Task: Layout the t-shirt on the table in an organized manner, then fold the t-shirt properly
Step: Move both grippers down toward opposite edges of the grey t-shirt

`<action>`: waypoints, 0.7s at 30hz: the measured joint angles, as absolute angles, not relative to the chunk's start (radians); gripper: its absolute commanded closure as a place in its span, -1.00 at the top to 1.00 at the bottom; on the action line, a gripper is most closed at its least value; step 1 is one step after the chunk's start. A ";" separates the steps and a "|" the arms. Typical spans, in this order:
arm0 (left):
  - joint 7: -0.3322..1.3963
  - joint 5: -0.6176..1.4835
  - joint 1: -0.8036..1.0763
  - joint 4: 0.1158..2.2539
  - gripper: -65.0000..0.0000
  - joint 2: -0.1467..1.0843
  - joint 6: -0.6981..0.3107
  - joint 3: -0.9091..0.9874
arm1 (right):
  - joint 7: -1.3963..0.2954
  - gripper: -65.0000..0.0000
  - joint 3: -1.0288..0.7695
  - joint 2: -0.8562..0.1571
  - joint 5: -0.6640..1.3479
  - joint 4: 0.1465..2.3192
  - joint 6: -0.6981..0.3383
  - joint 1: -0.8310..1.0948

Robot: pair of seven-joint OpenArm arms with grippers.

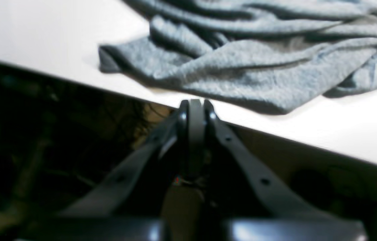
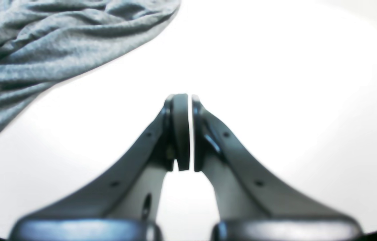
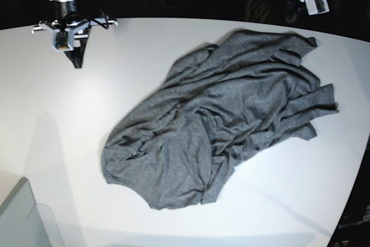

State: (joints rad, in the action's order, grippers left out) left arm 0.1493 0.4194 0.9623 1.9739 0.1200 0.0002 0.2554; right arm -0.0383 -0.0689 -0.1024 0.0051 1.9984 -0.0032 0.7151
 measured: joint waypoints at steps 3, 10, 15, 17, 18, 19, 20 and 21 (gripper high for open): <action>0.208 0.530 0.952 1.975 -0.98 0.118 -0.001 0.274 | -0.040 -0.68 -0.058 -0.102 0.005 1.998 -0.003 0.686; 0.293 0.728 0.919 1.975 -0.57 0.120 0.001 0.340 | -0.233 -0.17 0.004 -0.105 0.007 1.998 -0.003 0.576; 0.372 0.742 0.878 1.986 0.13 0.120 0.004 0.393 | -0.373 -0.11 0.060 -0.110 0.007 1.998 -0.003 0.479; 0.418 0.741 0.832 1.985 0.24 0.135 0.005 0.393 | -0.446 -0.10 0.077 -0.111 0.006 1.998 -0.004 0.426; 0.430 0.742 0.804 1.984 0.24 0.151 0.004 0.394 | -0.484 -0.10 0.086 -0.110 0.006 1.998 -0.004 0.397; 0.430 0.743 0.770 1.985 0.24 0.168 0.004 0.398 | -0.520 -0.10 0.094 -0.109 0.006 1.996 -0.003 0.363; 0.435 0.743 0.734 1.985 0.24 0.181 0.005 0.401 | -0.555 -0.10 0.099 -0.107 0.008 1.995 -0.003 0.328; 0.451 0.740 0.698 1.985 0.24 0.188 0.004 0.404 | -0.582 -0.10 0.099 -0.104 0.007 1.991 -0.003 0.292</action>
State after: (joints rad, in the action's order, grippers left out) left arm 0.4511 0.7399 0.6983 1.9854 0.1883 0.0044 0.4042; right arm -0.5819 0.0994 -0.1043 0.0074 1.9907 -0.0032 0.2920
